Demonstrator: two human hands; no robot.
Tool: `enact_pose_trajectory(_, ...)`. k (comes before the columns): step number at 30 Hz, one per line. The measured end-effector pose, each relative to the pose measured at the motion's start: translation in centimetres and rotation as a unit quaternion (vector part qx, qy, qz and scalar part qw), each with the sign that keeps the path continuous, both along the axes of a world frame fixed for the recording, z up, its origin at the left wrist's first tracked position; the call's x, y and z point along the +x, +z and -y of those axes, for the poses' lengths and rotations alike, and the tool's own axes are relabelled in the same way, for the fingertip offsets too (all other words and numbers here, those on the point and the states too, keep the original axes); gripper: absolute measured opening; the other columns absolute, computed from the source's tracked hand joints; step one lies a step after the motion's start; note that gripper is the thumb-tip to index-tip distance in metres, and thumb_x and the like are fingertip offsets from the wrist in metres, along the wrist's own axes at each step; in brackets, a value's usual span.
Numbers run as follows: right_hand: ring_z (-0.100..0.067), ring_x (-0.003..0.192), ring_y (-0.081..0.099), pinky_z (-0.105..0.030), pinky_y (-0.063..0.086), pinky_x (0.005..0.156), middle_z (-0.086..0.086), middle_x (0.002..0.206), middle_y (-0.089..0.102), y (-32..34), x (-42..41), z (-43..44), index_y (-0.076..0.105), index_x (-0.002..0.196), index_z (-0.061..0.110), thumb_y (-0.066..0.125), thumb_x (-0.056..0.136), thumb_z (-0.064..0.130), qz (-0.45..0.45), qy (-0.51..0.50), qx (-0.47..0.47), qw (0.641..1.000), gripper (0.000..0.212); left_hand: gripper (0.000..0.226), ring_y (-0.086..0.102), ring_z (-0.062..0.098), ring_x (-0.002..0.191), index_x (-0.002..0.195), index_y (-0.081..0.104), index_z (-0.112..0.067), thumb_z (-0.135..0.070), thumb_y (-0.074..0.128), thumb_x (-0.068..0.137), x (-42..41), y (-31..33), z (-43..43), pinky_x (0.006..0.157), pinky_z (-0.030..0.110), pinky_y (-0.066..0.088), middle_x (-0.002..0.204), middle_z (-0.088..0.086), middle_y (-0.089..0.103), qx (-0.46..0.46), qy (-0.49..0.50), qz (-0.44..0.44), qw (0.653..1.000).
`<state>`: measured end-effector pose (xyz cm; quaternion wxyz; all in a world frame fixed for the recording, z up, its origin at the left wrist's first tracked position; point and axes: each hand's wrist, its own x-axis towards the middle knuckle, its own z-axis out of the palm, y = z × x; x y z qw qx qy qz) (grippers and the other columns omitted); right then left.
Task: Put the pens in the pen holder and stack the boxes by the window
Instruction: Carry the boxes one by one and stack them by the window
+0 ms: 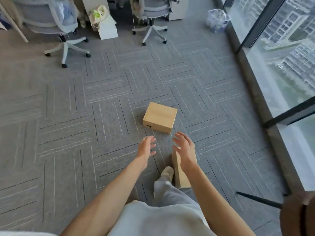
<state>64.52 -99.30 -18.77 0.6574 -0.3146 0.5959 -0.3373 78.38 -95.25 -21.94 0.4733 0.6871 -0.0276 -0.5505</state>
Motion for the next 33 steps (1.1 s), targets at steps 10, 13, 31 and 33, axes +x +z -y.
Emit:
enact_pose_trajectory(10,-0.020,0.110,0.063,-0.035,0.050,0.092,-0.006,0.117,0.067,-2.8,4.9,17.5,0.065,0.124,0.012,0.056,0.099,0.018,0.007,-0.030,0.039,0.999,0.027,0.030,0.058,0.017,0.105,0.127,0.056,-0.014,-0.026,0.043,0.102,5.2,0.6,16.8,0.091,0.042,0.051,0.123,0.003,0.063,0.021,-0.017,0.042,0.999)
enact_pose_trajectory(13,-0.021,0.111,0.064,-0.040,0.049,0.098,-0.006,0.118,0.067,-3.3,6.2,21.7,0.064,0.126,0.010,0.056,0.099,0.018,-0.018,-0.004,0.045,0.999,0.030,0.029,0.059,0.017,0.104,0.125,0.056,-0.013,-0.026,0.044,0.102,6.9,0.2,21.2,0.090,0.042,0.051,0.123,0.004,0.063,0.027,-0.003,0.037,0.999)
enact_pose_trajectory(31,-0.022,0.115,0.061,-0.042,0.047,0.104,-0.010,0.128,0.066,-17.9,13.6,41.7,0.060,0.133,0.009,0.057,0.097,0.025,-0.266,0.117,0.090,0.953,0.039,0.036,0.051,0.019,0.106,0.132,0.051,-0.009,-0.028,0.039,0.103,19.9,-16.8,39.5,0.091,0.041,0.045,0.135,0.008,0.056,0.185,-0.158,0.015,0.970)
enact_pose_trajectory(33,-0.019,0.113,0.059,-0.034,0.046,0.099,-0.009,0.130,0.065,-22.1,14.4,43.9,0.059,0.134,0.009,0.057,0.097,0.025,-0.272,0.142,0.090,0.947,0.040,0.037,0.052,0.019,0.107,0.133,0.050,-0.009,-0.028,0.038,0.103,20.7,-20.7,41.6,0.093,0.041,0.045,0.135,0.007,0.056,0.198,-0.150,0.008,0.969)
